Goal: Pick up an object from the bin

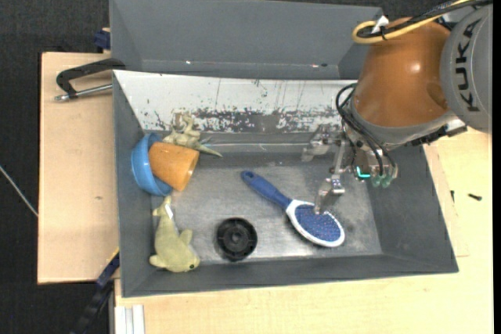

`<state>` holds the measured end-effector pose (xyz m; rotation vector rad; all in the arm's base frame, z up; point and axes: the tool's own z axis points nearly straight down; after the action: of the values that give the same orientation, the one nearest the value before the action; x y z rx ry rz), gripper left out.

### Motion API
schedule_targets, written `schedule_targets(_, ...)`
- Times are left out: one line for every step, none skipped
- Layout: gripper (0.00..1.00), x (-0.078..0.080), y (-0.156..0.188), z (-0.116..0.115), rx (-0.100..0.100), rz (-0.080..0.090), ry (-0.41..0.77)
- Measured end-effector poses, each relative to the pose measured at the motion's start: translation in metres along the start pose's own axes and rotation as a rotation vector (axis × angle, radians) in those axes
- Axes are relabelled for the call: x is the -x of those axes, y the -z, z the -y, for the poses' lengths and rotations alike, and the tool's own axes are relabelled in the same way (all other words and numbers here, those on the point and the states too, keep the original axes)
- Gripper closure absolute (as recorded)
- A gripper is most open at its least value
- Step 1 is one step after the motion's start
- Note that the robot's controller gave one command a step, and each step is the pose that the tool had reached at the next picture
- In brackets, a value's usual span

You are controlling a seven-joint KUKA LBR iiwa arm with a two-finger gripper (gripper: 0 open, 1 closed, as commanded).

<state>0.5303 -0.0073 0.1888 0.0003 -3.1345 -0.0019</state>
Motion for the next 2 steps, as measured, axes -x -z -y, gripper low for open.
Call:
schedule_targets(0.00,-0.011,-0.117,-0.001,0.002,0.012,-0.322)
schedule_targets(0.00,-0.006,-0.087,-0.045,0.005,0.014,-0.407)
